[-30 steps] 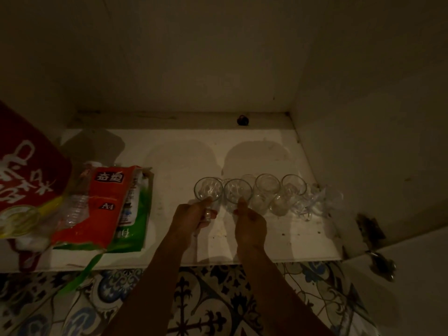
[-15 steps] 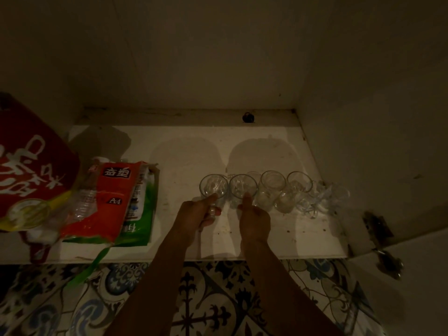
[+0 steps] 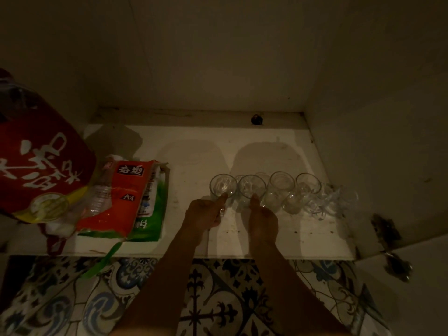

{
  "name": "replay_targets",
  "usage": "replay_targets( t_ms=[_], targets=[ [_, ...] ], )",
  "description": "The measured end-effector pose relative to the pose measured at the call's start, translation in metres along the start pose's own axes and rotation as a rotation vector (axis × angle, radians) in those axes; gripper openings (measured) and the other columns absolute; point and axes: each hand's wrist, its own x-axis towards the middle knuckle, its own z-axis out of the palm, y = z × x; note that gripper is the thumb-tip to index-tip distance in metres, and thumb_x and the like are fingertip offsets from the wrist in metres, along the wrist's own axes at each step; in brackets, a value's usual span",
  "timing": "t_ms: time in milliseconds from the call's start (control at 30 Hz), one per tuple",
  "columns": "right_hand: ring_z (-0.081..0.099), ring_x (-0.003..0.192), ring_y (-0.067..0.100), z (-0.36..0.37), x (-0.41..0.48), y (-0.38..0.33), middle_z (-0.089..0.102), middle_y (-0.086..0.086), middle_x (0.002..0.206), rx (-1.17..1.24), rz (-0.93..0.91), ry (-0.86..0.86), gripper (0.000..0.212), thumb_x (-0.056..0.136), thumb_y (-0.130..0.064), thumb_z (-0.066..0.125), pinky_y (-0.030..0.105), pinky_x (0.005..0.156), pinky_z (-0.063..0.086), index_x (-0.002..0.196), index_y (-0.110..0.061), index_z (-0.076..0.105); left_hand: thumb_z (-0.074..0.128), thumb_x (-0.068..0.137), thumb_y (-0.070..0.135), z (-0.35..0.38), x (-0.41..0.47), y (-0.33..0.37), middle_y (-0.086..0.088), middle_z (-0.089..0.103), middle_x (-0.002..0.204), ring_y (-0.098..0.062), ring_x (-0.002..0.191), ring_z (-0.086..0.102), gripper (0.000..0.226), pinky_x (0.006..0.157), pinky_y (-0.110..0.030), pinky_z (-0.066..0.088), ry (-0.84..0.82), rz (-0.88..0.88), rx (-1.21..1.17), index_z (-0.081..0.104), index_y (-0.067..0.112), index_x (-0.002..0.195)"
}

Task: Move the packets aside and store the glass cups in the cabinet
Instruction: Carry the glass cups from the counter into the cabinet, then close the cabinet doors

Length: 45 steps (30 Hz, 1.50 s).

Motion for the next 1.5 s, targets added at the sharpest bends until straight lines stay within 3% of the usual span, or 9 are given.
replay_targets(
  t_ms=[100, 233, 333, 433, 667, 833, 1000, 1267, 1500],
  targets=[
    [0.060, 0.102, 0.021, 0.000, -0.008, 0.005, 0.064, 0.003, 0.107, 0.027, -0.032, 0.003, 0.043, 0.098, -0.054, 0.057, 0.033, 0.087, 0.045, 0.112, -0.014, 0.065, 0.073, 0.086, 0.053, 0.000, -0.006, -0.005, -0.007, 0.063, 0.060, -0.008, 0.041, 0.053, 0.050, 0.044, -0.017, 0.042, 0.013, 0.041, 0.070, 0.073, 0.004, 0.078],
    [0.057, 0.128, 0.029, -0.001, -0.023, 0.010, 0.059, 0.011, 0.141, 0.032, -0.019, -0.004, 0.060, 0.096, -0.039, 0.068, 0.034, 0.100, 0.044, 0.147, -0.015, 0.047, 0.072, 0.083, 0.059, -0.006, -0.019, -0.013, -0.006, 0.071, 0.076, -0.020, 0.073, 0.066, 0.046, 0.081, -0.037, 0.060, 0.027, 0.131, 0.209, 0.073, 0.013, 0.075],
    [0.054, 0.134, 0.032, -0.008, -0.042, 0.021, 0.054, 0.010, 0.149, -0.051, 0.038, -0.043, 0.075, 0.095, -0.025, 0.070, 0.042, 0.111, 0.044, 0.158, -0.019, 0.031, 0.066, 0.087, 0.061, -0.012, -0.048, -0.011, -0.005, 0.073, 0.117, -0.025, 0.111, 0.067, 0.051, 0.103, -0.041, 0.052, 0.003, 0.140, 0.406, 0.073, 0.018, 0.114],
    [0.054, 0.134, 0.036, -0.023, -0.073, 0.026, 0.055, 0.016, 0.147, -0.251, 0.010, -0.050, 0.074, 0.094, -0.023, 0.070, 0.046, 0.111, 0.045, 0.157, -0.016, 0.032, 0.063, 0.092, 0.056, -0.024, -0.085, -0.001, -0.004, 0.064, 0.137, -0.022, 0.125, 0.060, 0.060, 0.109, -0.034, 0.046, 0.013, 0.157, 0.504, 0.062, 0.015, 0.136],
    [0.047, 0.141, 0.037, -0.074, -0.176, -0.059, 0.040, 0.016, 0.158, -0.683, -0.131, -0.252, 0.088, 0.086, -0.061, 0.060, 0.052, 0.111, 0.047, 0.160, -0.029, 0.025, 0.051, 0.097, 0.059, -0.061, -0.208, 0.081, -0.002, 0.055, 0.150, -0.020, 0.134, 0.055, 0.063, 0.113, -0.029, 0.039, -0.081, 0.155, 0.706, 0.053, 0.018, 0.145],
    [0.011, 0.158, 0.032, -0.121, -0.278, -0.194, 0.002, 0.010, 0.171, -0.945, -0.218, -0.401, 0.079, 0.102, -0.049, 0.050, 0.040, 0.125, 0.021, 0.164, -0.026, 0.007, 0.057, 0.096, 0.055, -0.076, -0.317, 0.161, -0.004, 0.061, 0.144, -0.021, 0.130, 0.057, 0.058, 0.109, -0.024, 0.041, -0.049, 0.154, 0.720, 0.060, 0.017, 0.140],
    [0.021, 0.152, 0.039, -0.172, -0.374, -0.297, 0.013, 0.024, 0.165, -1.142, -0.352, -0.478, 0.072, 0.104, -0.053, 0.042, 0.043, 0.121, 0.025, 0.162, -0.017, 0.017, 0.049, 0.099, 0.056, -0.093, -0.452, 0.250, -0.011, 0.067, 0.134, -0.024, 0.118, 0.066, 0.061, 0.095, -0.030, 0.051, -0.031, 0.225, 0.804, 0.058, 0.012, 0.141],
    [0.001, 0.157, 0.039, -0.240, -0.509, -0.407, -0.008, 0.021, 0.170, -1.244, -0.518, -0.552, 0.077, 0.103, -0.061, 0.035, 0.050, 0.128, 0.011, 0.164, -0.025, 0.006, 0.047, 0.098, 0.056, -0.134, -0.640, 0.334, -0.001, 0.074, 0.102, -0.023, 0.096, 0.069, 0.040, 0.078, -0.040, 0.058, 0.051, 0.290, 0.937, 0.068, 0.025, 0.112],
    [0.004, 0.157, 0.040, -0.294, -0.593, -0.414, 0.000, 0.025, 0.169, -1.218, -0.567, -0.403, 0.076, 0.102, -0.063, 0.033, 0.051, 0.127, 0.007, 0.164, -0.026, 0.009, 0.046, 0.097, 0.058, -0.189, -0.724, 0.316, 0.003, 0.072, 0.117, -0.019, 0.104, 0.067, 0.048, 0.083, -0.041, 0.058, 0.065, 0.361, 0.971, 0.062, 0.027, 0.130]
  ],
)
